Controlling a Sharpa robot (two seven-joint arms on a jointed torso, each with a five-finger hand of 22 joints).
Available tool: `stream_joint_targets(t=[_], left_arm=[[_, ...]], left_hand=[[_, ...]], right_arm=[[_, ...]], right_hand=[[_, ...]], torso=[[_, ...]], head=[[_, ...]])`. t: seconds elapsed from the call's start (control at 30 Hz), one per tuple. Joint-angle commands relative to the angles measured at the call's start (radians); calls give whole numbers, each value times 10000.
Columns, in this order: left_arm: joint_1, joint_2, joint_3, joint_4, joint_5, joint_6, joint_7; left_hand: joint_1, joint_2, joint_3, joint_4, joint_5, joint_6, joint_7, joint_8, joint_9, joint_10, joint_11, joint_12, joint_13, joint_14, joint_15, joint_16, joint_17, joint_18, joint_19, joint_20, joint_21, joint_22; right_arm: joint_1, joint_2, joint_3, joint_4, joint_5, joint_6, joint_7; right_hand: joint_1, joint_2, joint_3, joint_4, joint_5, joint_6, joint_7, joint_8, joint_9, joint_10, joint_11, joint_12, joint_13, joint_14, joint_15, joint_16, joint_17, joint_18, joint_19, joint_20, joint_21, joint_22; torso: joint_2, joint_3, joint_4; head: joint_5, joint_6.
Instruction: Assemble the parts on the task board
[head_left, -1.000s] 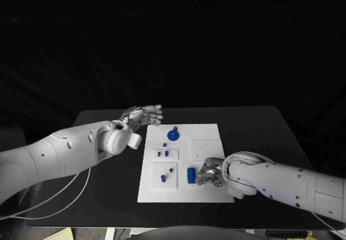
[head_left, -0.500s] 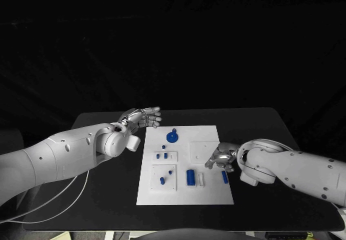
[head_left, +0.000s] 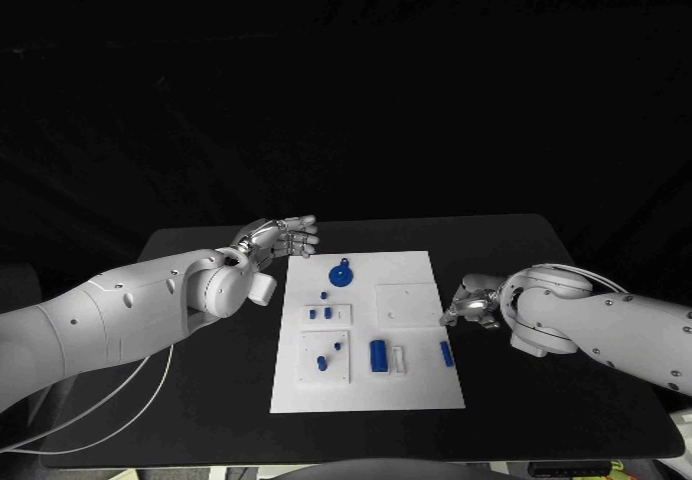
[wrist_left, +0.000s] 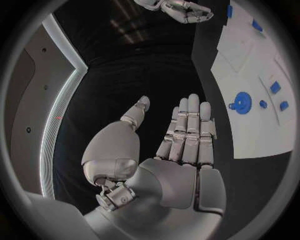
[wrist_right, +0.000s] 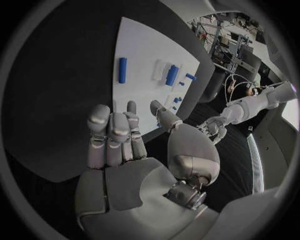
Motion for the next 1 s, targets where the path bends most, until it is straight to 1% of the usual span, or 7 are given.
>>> stream_joint_targets(t=[0.03, 0.17, 0.23, 0.43, 0.6, 0.8, 1.0], left_arm=[[13, 31, 7, 63, -8, 177, 74], [13, 36, 7, 76, -8, 182, 77], [13, 23, 7, 84, -8, 175, 74], [12, 31, 7, 66, -8, 198, 59], [11, 28, 7, 62, -8, 210, 62], [11, 3, 7, 88, -8, 213, 56], [11, -3, 7, 94, -8, 212, 49]], left_hand=[[35, -36, 24, 33, -22, -15, -38, 63, -6, -32, -16, 15, -8, 12, 73, -72, 17, 193, -25, 73, -69, 17], [35, -39, 24, 33, -22, -12, -39, 65, -6, -31, -16, 16, -8, 11, 74, -75, 20, 192, -26, 73, -71, 18], [34, -39, 24, 34, -22, -12, -40, 65, -6, -32, -16, 16, -8, 11, 74, -76, 21, 192, -27, 74, -71, 19], [32, -43, 22, 35, -23, -12, -40, 66, -6, -32, -15, 16, -8, 10, 75, -81, 24, 191, -28, 75, -73, 21], [28, -43, 21, 39, -23, -13, -40, 67, -7, -34, -15, 16, -8, 8, 77, -86, 28, 190, -30, 76, -75, 22], [21, -41, 19, 45, -23, -19, -39, 65, -9, -40, -13, 14, -10, 5, 79, -96, 35, 189, -32, 78, -78, 25], [20, -40, 19, 47, -23, -22, -38, 64, -10, -42, -12, 13, -10, 5, 80, -100, 39, 189, -33, 78, -80, 27]], right_arm=[[-9, -23, -35, -63, -903, 481, -415], [-139, 53, -152, -166, -1043, 496, -493], [-289, 116, -177, -225, -1149, 433, -481], [-536, 290, -177, -476, -1426, 421, -478], [-692, 455, -177, -720, -1451, 506, -448], [-866, 560, -194, -810, -1495, 514, -439], [-926, 681, -210, -963, -1606, 568, -429]], right_hand=[[21, -162, -96, 4, -56, -82, -3, -5, 19, -7, 22, 16, 18, -69, -14, 15, -16, 575, 0, -40, -69, 19], [-162, -218, -297, 101, -56, -93, 2, -1, 48, -14, 27, -4, 20, -74, -7, 8, -20, 575, -14, -14, -83, 15], [-605, -77, -627, 300, -51, -112, 9, -5, 67, -23, 36, -23, 20, -84, 2, 1, -23, 575, -34, 21, -97, 11], [-963, 212, -1420, -69, -53, -162, -12, -16, 145, -63, 13, -59, 52, -123, -21, -8, -15, 575, -147, -28, -115, 46], [-921, 237, -1502, -78, -53, -164, -16, -18, 157, -64, 9, -65, 56, -127, -24, -10, -15, 575, -159, -41, -118, 51], [-734, 292, -1547, -80, -53, -159, -23, -18, 176, -62, 3, -73, 64, -129, -30, -12, -15, 575, -170, -61, -118, 58], [-552, 335, -1536, -79, -53, -148, -26, -19, 190, -55, 0, -78, 71, -126, -32, -12, -16, 575, -173, -67, -117, 62]], torso=[[-2, -24, -2], [0, -20, 12], [-3, -19, 27], [1, -7, 52], [-2, -26, 55], [-3, -29, 51], [-3, -21, 52]], head=[[-48, -3], [-69, -25], [-86, -43], [-80, -77], [-66, -121], [-48, -149], [-29, -174]])
